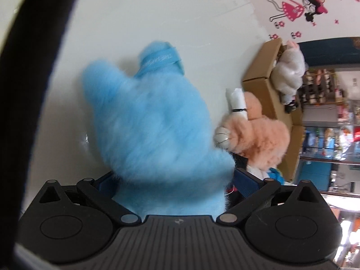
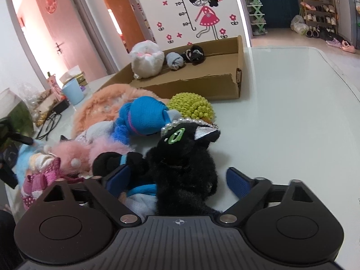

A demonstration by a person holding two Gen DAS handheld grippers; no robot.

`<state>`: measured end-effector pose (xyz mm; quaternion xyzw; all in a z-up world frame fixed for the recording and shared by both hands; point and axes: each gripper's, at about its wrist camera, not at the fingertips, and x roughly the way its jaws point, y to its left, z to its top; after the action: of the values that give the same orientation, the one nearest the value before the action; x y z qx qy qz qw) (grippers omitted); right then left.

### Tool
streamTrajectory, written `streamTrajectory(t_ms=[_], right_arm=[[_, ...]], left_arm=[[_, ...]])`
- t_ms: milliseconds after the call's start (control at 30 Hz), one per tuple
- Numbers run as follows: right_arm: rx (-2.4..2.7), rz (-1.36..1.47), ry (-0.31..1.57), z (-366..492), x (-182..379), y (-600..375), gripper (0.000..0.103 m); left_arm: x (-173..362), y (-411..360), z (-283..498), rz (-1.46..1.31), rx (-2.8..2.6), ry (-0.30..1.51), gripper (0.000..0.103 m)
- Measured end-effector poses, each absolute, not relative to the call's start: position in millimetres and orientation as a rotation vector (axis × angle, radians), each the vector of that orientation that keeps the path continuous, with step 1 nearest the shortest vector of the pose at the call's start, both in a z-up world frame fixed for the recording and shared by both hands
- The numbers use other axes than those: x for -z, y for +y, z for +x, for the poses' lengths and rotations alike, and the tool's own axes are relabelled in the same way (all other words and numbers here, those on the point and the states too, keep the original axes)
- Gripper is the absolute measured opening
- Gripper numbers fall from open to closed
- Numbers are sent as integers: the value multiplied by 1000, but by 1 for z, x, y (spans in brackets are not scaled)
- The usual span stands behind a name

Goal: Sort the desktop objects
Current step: 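Grasp the blue plush with the left tool while the right tool grasps the black cat plush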

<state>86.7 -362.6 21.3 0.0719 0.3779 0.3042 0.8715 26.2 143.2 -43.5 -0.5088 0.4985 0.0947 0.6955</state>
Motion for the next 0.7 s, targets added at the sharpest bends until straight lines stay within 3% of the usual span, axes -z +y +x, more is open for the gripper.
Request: streamTrajectory(t_ms=[33, 67, 100, 133, 167, 400, 700], right_arm=[[-624, 146, 793, 86, -22, -362, 63], [-611, 138, 798, 86, -22, -362, 57], [-609, 141, 802, 87, -22, -363, 56], [-615, 150, 802, 87, -21, -365, 56], [-618, 155, 800, 87, -20, -366, 55], [-640, 241, 778, 86, -20, -374, 49], [-704, 491, 731, 81, -26, -408, 49]], left_arm=[[41, 141, 29, -1109, -216, 1116, 93], [39, 138, 31, -1079, -216, 1124, 88], [37, 137, 31, -1050, -220, 1128, 84], [35, 135, 32, -1027, -220, 1133, 72], [34, 136, 32, -1013, -216, 1136, 69], [24, 136, 24, -901, -182, 1098, 63], [0, 133, 10, -697, -169, 1039, 56]])
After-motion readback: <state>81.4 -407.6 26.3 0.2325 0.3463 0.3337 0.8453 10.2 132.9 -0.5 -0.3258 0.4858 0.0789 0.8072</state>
